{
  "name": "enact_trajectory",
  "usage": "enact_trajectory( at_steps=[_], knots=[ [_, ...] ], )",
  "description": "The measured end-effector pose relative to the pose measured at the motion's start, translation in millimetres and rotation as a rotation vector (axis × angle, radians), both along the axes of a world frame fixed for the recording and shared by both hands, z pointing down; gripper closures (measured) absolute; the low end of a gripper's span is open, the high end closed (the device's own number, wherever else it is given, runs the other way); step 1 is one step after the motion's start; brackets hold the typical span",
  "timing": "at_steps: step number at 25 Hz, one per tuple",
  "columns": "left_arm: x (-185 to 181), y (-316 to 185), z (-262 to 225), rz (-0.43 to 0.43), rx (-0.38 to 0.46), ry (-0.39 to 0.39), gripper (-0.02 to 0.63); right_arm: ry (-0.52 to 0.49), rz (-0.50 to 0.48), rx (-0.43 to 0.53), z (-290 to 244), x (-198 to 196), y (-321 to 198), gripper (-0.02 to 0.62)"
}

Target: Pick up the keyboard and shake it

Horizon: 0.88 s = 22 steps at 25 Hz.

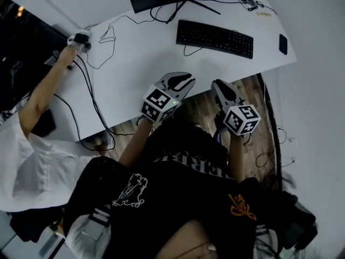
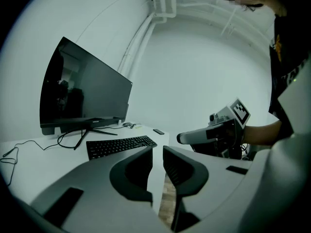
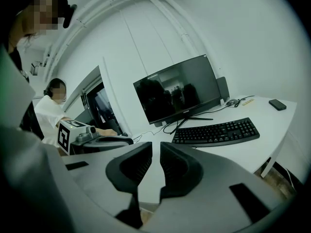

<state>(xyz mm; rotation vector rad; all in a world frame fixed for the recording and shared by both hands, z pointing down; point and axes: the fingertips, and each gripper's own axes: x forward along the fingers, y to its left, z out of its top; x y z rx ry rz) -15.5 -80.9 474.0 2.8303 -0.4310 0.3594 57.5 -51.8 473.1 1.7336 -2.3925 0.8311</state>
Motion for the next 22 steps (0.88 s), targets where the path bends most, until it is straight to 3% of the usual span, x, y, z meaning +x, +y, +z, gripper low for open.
enact_trajectory(
  at_steps=[12, 22],
  knots=[
    [49, 84, -23, -0.06, 0.023, 0.003, 0.561, -0.011, -0.039, 0.032, -16, 45, 81, 0.581],
    [74, 176, -29, -0.07, 0.031, -0.005, 0.571, -0.024, -0.076, 0.077, -25, 64, 159, 0.583]
  ],
)
